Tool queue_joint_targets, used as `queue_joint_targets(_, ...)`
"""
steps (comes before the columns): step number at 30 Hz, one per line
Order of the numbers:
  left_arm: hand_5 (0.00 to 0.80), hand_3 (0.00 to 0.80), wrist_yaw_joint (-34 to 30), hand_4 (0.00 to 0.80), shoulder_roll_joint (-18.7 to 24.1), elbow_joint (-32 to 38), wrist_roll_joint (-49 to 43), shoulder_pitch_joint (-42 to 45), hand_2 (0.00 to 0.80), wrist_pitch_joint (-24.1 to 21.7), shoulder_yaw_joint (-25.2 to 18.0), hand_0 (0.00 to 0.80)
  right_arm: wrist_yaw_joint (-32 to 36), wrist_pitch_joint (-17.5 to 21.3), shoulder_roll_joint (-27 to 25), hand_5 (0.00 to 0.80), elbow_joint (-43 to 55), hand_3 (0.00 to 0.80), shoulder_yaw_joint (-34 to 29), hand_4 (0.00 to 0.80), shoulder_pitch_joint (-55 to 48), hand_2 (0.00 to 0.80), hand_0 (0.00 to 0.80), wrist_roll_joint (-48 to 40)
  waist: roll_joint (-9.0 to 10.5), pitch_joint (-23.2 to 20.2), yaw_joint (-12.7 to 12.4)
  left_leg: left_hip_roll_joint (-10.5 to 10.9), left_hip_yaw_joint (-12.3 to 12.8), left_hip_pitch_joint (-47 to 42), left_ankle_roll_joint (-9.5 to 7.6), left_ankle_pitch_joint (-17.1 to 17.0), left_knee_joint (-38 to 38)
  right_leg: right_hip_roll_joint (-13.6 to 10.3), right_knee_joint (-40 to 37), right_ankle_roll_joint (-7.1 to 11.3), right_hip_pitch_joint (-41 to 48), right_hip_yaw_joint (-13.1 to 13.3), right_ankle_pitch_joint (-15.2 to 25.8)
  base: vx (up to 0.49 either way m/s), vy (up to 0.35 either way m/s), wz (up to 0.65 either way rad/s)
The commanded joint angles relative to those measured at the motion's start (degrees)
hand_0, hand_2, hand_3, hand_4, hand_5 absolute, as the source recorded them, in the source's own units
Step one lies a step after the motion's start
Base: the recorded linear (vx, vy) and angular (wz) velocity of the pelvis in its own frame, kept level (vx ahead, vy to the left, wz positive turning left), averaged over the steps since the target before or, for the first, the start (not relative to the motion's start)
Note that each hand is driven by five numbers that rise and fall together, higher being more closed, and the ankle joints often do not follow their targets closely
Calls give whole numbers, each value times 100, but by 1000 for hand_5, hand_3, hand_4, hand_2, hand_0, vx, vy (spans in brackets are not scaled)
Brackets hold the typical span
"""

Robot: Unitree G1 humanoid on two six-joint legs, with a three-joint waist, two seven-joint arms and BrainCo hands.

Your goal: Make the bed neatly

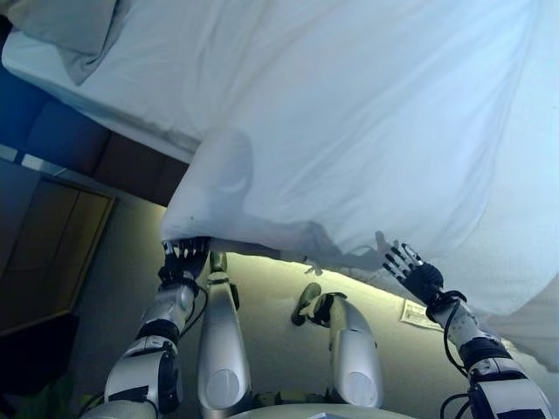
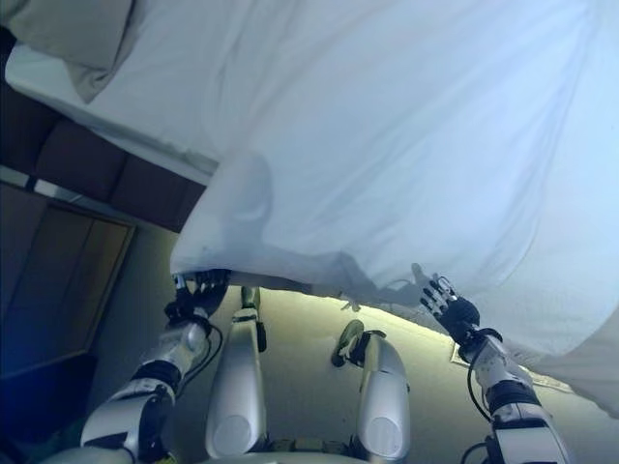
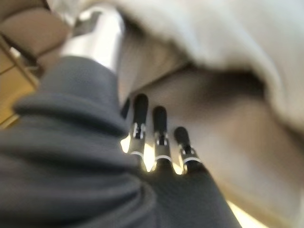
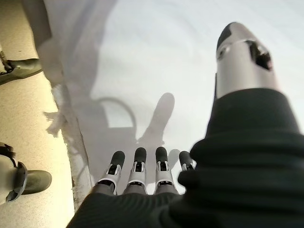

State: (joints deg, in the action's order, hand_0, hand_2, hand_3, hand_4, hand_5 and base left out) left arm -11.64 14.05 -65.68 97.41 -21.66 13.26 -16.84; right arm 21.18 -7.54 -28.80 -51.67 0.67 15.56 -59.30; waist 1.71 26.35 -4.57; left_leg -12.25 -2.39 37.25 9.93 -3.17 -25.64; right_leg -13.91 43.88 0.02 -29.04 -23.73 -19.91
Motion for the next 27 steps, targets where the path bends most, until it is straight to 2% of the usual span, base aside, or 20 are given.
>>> queue_joint_targets(1,0,0,-65,0,717,-506,-234,1277,0,213,-150,0,77,178,228,0,76,0,-357,0,-118,0,0,-221,382,71,-259,264,245,-268,-432,964,-425,-242,-153,346,-135,722,454,-13,-17,6)
queue_joint_targets(5,0,0,-414,0,611,-808,-757,1584,0,567,-165,0,51,260,394,0,193,0,-377,0,-204,0,0,-255,383,74,-302,278,252,-305,-470,1038,-502,-274,-151,349,-91,721,480,-12,-37,7)
queue_joint_targets(8,0,0,-554,0,537,-948,-1067,1700,0,589,-72,0,43,287,482,0,273,0,-354,0,-247,0,0,-279,378,42,-301,280,268,-356,-487,1099,-569,-304,-131,345,-52,724,486,-16,-42,12)
queue_joint_targets(13,0,0,-470,0,535,-1036,-1543,1730,0,273,22,0,110,202,595,0,263,0,-329,0,-314,0,0,-185,344,-154,-226,246,336,-639,-485,1176,-586,-333,-232,380,204,743,515,16,-37,9)
queue_joint_targets(17,0,0,-187,0,601,-728,-2364,1616,0,-290,244,0,200,47,632,0,218,0,-268,0,-461,0,0,1,273,-413,-62,174,455,-1129,-421,1072,-252,-243,-704,439,608,769,661,69,-58,-8)
queue_joint_targets(19,0,0,175,0,639,-511,-3146,1537,0,-611,539,0,214,-54,646,0,161,0,-200,0,-551,0,0,194,199,-639,52,147,557,-1537,-356,919,153,-111,-1217,472,942,782,796,68,-72,-13)
queue_joint_targets(20,0,0,369,0,659,-427,-3497,1496,0,-738,727,0,209,-126,639,0,142,0,-162,0,-598,0,0,299,156,-752,100,145,647,-1680,-370,663,435,-11,-1591,426,1083,735,1025,34,-73,-15)
queue_joint_targets(21,0,0,442,0,672,-384,-3730,1472,0,-794,859,0,206,-181,622,0,118,0,-127,0,-634,0,0,367,127,-851,141,146,686,-1840,-345,581,629,72,-1841,431,1240,740,1088,33,-79,-27)
queue_joint_targets(25,0,0,525,0,686,-322,-4313,1455,0,-974,1175,0,352,-336,562,0,-171,0,-42,0,-861,0,0,786,14,-1317,317,94,874,-2528,-241,308,1401,378,-2842,437,1942,725,1325,152,-105,-29)
queue_joint_targets(27,0,0,529,0,613,-361,-4923,1511,0,-1071,1299,0,369,-376,639,0,-386,0,35,0,-1054,0,0,997,-23,-1630,402,66,980,-2941,-190,160,1862,526,-3361,436,2381,723,1446,237,-110,-30)
